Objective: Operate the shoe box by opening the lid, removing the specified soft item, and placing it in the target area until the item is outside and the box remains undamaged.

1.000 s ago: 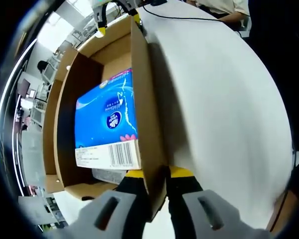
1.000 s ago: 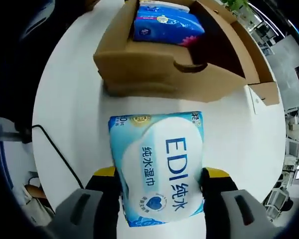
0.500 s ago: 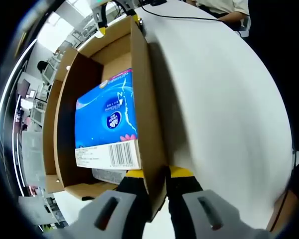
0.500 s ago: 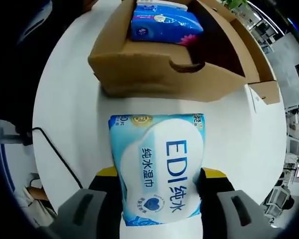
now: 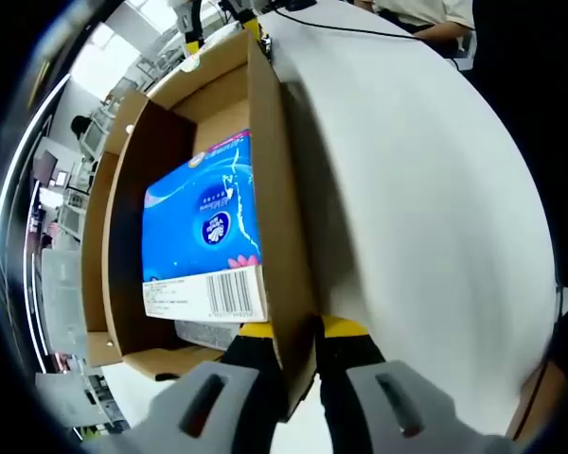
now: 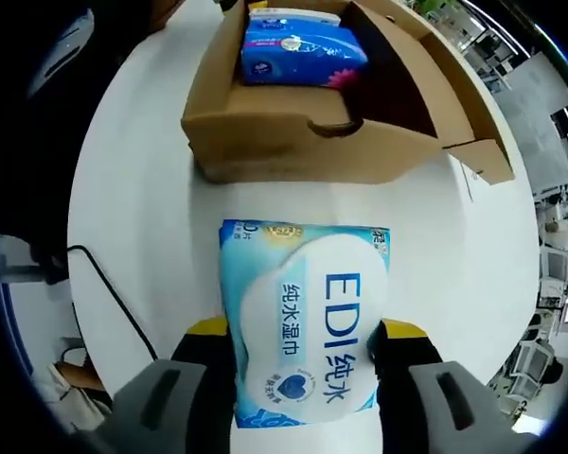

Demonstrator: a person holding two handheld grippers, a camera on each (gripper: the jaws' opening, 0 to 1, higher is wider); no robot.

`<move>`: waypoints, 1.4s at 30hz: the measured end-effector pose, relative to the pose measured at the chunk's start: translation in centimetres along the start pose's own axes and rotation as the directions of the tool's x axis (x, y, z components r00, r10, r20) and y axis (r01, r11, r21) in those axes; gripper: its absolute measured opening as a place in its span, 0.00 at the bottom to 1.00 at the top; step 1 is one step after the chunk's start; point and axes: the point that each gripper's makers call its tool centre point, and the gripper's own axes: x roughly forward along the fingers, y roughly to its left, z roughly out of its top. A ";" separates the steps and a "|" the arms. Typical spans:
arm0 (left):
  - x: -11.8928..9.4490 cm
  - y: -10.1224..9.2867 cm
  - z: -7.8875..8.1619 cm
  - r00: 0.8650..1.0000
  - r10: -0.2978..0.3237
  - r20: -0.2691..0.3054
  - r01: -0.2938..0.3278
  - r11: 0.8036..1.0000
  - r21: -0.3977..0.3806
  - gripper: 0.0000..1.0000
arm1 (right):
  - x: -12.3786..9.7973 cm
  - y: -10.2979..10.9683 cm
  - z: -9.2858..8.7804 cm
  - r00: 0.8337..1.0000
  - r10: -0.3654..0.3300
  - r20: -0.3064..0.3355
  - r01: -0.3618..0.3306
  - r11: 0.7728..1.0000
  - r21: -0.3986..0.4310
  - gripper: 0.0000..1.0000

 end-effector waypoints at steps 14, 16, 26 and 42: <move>0.0 -0.1 -0.1 1.000 0.000 -0.002 0.000 1.000 -0.001 0.11 | 1.0 0.5 -0.2 1.000 0.010 -0.009 -0.010 1.000 0.010 0.58; 0.0 -0.2 -0.1 1.000 0.001 -0.003 -0.001 1.000 0.000 0.11 | 1.0 0.6 -0.2 1.000 0.004 -0.005 -0.004 1.000 0.007 0.58; 0.0 -0.2 -0.1 1.000 0.001 -0.003 -0.001 1.000 0.000 0.11 | 0.9 1.5 -0.1 1.000 0.001 -0.006 -0.001 1.000 -0.029 0.58; 0.1 0.0 -0.1 1.000 0.004 -0.009 -0.004 1.000 0.001 0.11 | 0.8 2.3 0.1 1.000 0.020 -0.010 -0.021 0.999 -0.040 0.60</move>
